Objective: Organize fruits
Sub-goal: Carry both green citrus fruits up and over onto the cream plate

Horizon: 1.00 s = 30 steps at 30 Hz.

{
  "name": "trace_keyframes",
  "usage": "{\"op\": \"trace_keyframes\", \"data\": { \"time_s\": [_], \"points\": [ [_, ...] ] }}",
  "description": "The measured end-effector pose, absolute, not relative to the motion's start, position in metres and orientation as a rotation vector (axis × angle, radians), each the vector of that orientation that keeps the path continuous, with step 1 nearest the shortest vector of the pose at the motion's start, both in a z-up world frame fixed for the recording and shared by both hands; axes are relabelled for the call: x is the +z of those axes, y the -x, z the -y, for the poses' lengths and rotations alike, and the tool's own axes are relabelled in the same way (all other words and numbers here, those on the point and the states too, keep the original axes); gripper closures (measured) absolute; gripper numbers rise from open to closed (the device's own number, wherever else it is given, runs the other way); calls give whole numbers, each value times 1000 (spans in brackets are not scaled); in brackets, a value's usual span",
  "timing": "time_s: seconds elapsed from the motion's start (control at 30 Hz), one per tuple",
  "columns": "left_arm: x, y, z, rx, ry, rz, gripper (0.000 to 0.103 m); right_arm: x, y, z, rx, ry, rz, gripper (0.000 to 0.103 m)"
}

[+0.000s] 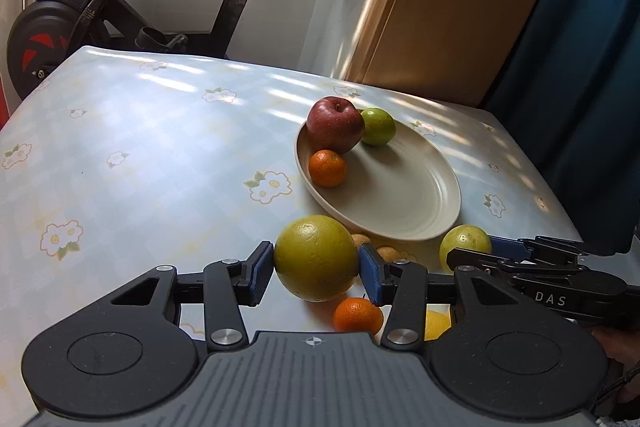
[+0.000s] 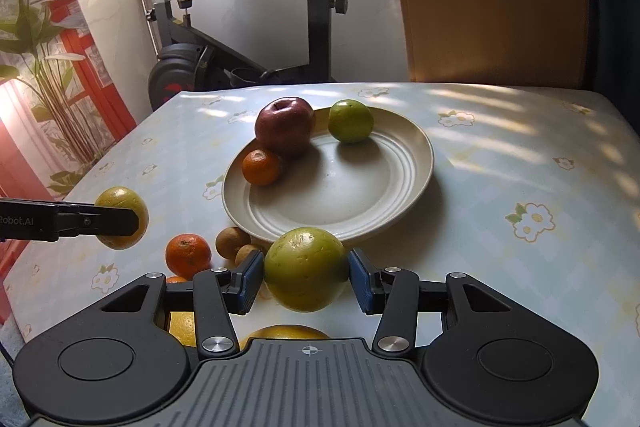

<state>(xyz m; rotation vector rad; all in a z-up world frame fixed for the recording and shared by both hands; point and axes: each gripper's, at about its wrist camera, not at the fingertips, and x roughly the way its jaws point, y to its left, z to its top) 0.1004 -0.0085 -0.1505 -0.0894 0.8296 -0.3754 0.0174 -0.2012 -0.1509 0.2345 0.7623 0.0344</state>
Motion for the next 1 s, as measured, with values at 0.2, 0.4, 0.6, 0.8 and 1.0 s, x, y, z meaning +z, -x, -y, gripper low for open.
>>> {"op": "trace_keyframes", "data": {
  "time_s": [0.2, 0.4, 0.6, 0.8, 1.0],
  "points": [
    [-139, -108, 23, -394, 63, -798, 54, -143, -25, 200, 44, -204, -752, 60],
    [-135, -118, 38, -403, 27, -778, 54, -140, -36, 203, 45, -173, -750, 60],
    [-135, -129, 52, -406, 5, -772, 54, -140, -52, 208, 40, -155, -755, 60],
    [-136, -140, 62, -395, -19, -775, 54, -142, -65, 213, 39, -136, -767, 60],
    [-141, -152, 71, -385, -32, -788, 54, -146, -77, 218, 34, -115, -783, 60]
  ]
}}
